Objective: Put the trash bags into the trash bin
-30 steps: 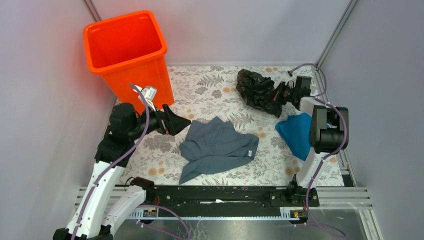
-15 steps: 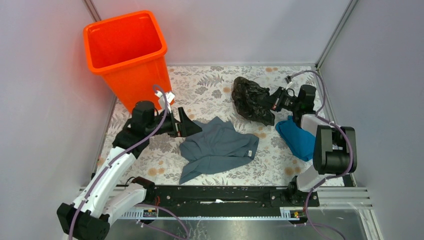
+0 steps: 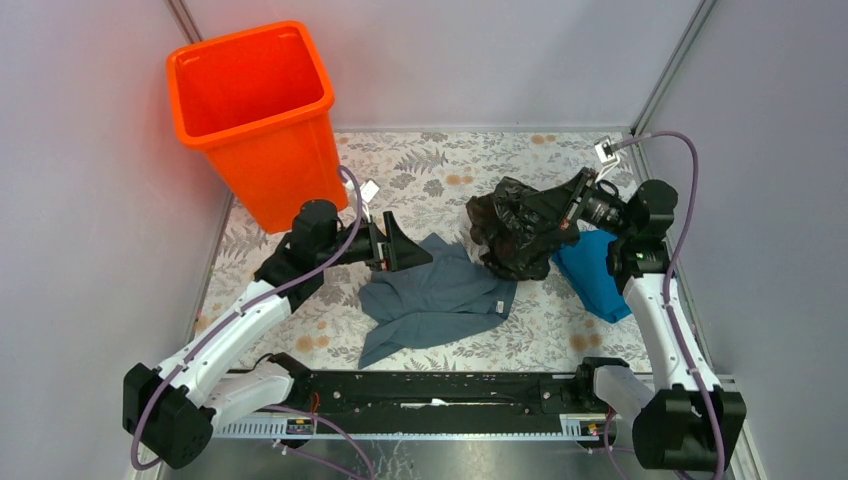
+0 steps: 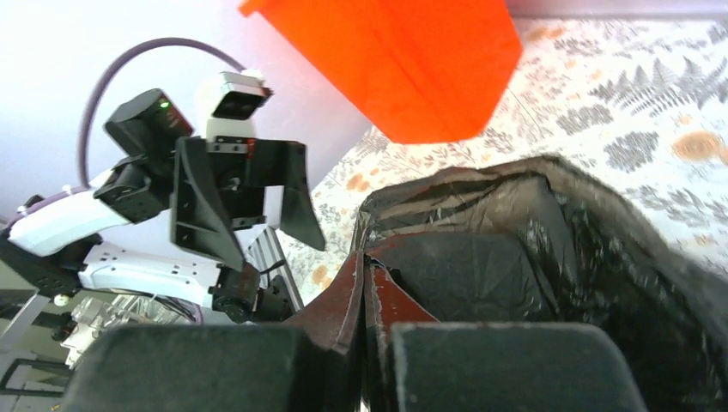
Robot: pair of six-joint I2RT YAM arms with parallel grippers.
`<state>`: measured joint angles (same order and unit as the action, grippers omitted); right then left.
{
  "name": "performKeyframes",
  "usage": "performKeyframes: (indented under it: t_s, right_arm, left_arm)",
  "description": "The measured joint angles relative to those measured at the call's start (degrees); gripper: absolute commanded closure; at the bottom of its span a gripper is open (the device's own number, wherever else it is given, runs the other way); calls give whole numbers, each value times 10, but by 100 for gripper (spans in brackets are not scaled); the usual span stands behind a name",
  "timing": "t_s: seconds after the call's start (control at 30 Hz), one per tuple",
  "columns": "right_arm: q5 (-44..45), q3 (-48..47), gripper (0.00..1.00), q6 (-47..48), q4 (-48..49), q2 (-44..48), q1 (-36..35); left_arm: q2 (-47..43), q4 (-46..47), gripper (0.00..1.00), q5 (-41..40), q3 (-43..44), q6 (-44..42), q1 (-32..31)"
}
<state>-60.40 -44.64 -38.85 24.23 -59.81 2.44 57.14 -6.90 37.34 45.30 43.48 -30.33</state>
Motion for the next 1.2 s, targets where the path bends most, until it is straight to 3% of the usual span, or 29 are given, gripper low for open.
performKeyframes:
  t_s: [0.2, 0.47, 0.63, 0.97, 1.03, 1.13, 1.2]
  right_arm:
    - [9, -69, 100, -33, -32, 25, -16]
    - [184, -134, 100, -91, -121, 72, -17]
    - [209, -161, 100, -93, -122, 67, -34]
    - [220, -143, 100, -34, -148, 32, -139]
    - [222, -136, 100, -30, -149, 30, -143]
    - [227, -125, 100, -27, -149, 30, -146]
    - [230, -118, 100, -25, -148, 30, -148]
  left_arm:
    - [-18, 40, 1, -3, 4, 16, 0]
    - [-78, 133, 1, 8, 6, 71, 0]
    - [-14, 224, 1, 43, 43, 151, -1]
    - [169, 357, 1, 49, 180, 270, -38]
    - [198, 371, 5, 48, 183, 285, -50]
    - [230, 373, 24, 41, 183, 299, -68]
    - [240, 373, 28, 40, 183, 301, -78]
